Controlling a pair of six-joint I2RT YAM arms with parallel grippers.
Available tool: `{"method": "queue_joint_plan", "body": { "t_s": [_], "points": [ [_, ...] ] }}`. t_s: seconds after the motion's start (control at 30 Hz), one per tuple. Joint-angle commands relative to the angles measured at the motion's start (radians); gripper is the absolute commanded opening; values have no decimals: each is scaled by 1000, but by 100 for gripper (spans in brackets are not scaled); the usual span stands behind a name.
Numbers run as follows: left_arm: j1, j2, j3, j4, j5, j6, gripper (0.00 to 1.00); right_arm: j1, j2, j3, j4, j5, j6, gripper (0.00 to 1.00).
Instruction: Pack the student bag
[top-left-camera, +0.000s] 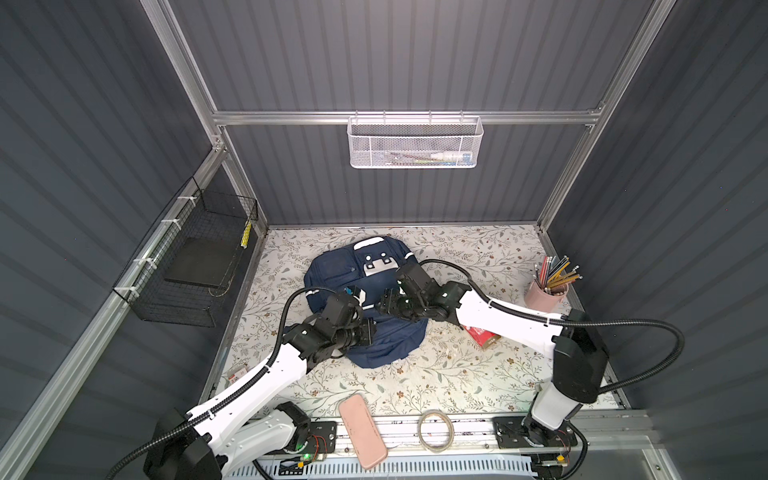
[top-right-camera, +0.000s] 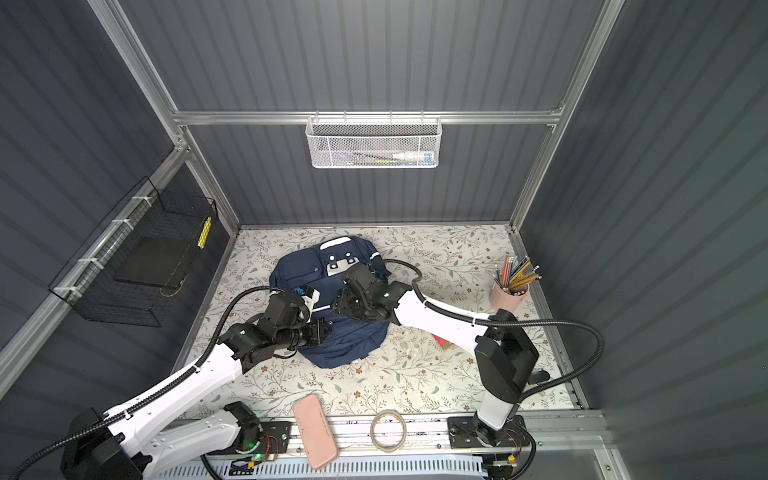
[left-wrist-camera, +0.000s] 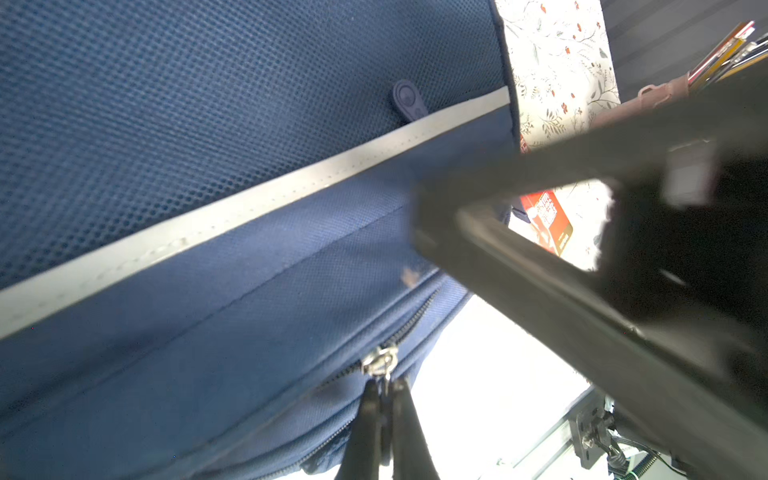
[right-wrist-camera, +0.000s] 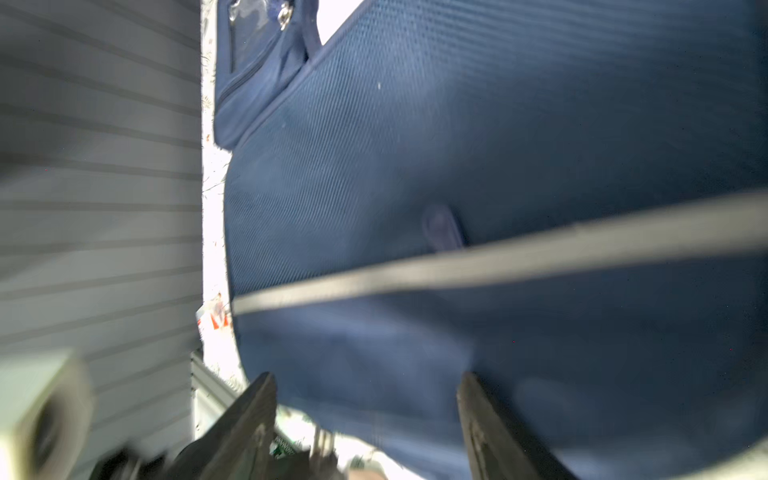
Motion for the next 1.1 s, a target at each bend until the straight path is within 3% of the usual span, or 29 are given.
{"method": "queue_joint_plan", "body": {
  "t_s": [0.0,0.23,0.33,0.7,0.87,0.93,1.07],
  "points": [
    [-10,-6,18,61,24,-9,0,28,-49,-71,-51,16,63,72],
    [-11,-13,32,47,30,-11,0,30,-16,-129,77,12,127,74],
    [-12,-20,30,35,10,-11,0,30,-25,-127,122,70,109,75],
    [-19,-12,27,46,17,-23,0,-4,18,-143,195,72,112,75],
    [-24,-16,32,44,26,-27,0,-11,59,-84,146,80,70,72],
    [-24,-21,33,36,14,-28,0,-15,84,-71,151,46,56,62],
    [-24,-29,51,-29,-45,-12,0,-15,80,-89,161,32,36,10]
  ]
}}
